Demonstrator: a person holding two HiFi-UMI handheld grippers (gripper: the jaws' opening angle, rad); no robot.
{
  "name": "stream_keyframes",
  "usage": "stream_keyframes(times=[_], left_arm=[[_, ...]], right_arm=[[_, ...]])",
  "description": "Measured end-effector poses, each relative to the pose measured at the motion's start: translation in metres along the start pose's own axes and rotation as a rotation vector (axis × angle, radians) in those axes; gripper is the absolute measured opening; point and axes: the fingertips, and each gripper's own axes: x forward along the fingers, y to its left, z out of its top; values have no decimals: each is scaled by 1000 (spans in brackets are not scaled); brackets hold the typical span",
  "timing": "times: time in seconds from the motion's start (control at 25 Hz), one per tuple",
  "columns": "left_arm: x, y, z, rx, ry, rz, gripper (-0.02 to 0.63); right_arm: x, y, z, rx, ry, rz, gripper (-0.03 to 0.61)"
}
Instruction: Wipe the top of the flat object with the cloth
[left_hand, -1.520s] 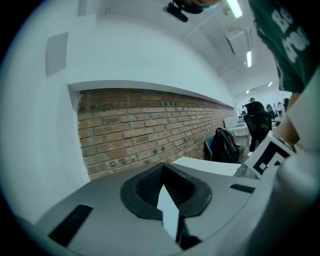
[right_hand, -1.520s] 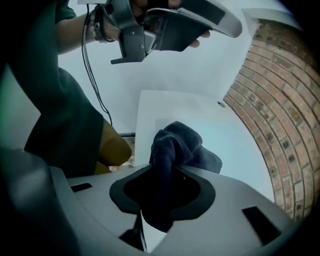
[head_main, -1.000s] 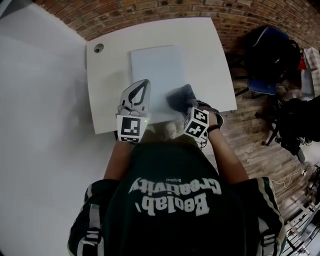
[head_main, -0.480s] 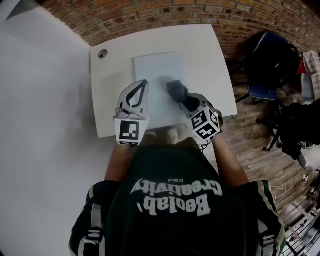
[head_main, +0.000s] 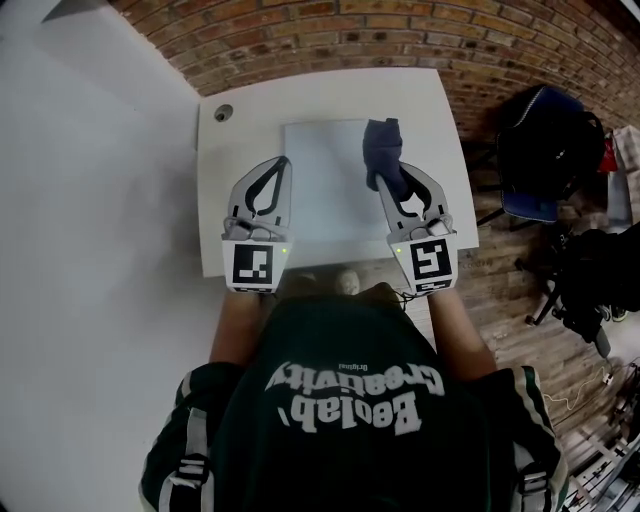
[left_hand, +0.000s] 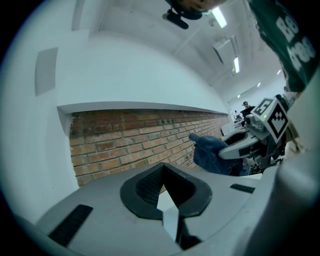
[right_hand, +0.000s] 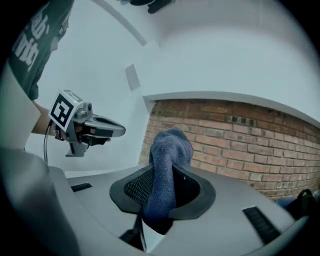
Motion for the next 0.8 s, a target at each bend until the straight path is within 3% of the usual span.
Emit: stream_keyframes(times=[0.2,0.8], left_arm=[[-7,6,6,12,-7,18,-5],[-15,27,2,10,-9,51,-5]], right_arm=[[-1,-4,17,0,-73,-37,86],[10,-10,18,-46,-61,-75,81]])
